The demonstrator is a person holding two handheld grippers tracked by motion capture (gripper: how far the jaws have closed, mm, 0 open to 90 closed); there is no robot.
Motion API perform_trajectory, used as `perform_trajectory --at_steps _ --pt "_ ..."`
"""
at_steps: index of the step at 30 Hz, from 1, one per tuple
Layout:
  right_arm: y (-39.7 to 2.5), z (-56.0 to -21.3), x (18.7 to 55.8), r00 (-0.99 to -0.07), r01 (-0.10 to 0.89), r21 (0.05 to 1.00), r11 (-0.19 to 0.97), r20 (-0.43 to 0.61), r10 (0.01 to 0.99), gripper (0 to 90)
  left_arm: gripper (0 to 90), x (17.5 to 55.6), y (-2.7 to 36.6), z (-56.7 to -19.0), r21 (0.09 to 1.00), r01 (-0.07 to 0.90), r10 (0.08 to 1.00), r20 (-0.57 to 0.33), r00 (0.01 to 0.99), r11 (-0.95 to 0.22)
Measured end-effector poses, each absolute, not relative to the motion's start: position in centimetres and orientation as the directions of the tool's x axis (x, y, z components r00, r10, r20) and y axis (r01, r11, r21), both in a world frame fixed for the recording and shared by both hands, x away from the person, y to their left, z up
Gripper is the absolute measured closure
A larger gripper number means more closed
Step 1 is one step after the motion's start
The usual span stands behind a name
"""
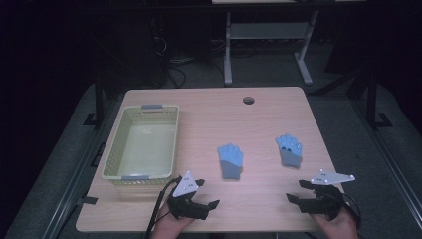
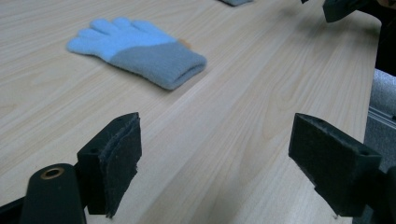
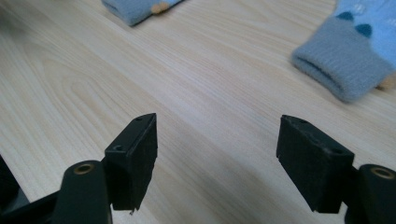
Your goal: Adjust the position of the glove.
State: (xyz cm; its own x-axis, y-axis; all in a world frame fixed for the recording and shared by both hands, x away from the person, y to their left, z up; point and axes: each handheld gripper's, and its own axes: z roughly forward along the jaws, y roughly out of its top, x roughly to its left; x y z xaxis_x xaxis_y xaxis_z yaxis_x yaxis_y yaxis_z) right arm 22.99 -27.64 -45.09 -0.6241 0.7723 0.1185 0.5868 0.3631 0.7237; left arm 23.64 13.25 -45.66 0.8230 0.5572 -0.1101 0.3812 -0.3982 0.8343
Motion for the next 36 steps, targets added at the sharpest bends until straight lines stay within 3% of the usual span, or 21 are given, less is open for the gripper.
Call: perform_trajectory --at_steps 15,23,36 --pt "-27.3 -43.1 23.3 -0.64 0.544 0.757 0.362 0.095 0.762 25.6 16.4 23.5 13.6 -45.0 0.853 0.371 0.553 -0.119 0.824 -0.368" --pt "-28.2 -40.1 26.0 -0.641 0.515 0.768 0.381 0.05 0.766 26.6 16.4 23.5 12.9 -43.4 0.869 0.333 0.541 -0.092 0.836 -0.367" --pt "-29.0 -39.2 31.9 -0.626 0.577 0.695 0.43 0.037 0.779 31.4 16.4 24.5 13.1 -43.3 0.872 0.341 0.541 -0.11 0.834 -0.35"
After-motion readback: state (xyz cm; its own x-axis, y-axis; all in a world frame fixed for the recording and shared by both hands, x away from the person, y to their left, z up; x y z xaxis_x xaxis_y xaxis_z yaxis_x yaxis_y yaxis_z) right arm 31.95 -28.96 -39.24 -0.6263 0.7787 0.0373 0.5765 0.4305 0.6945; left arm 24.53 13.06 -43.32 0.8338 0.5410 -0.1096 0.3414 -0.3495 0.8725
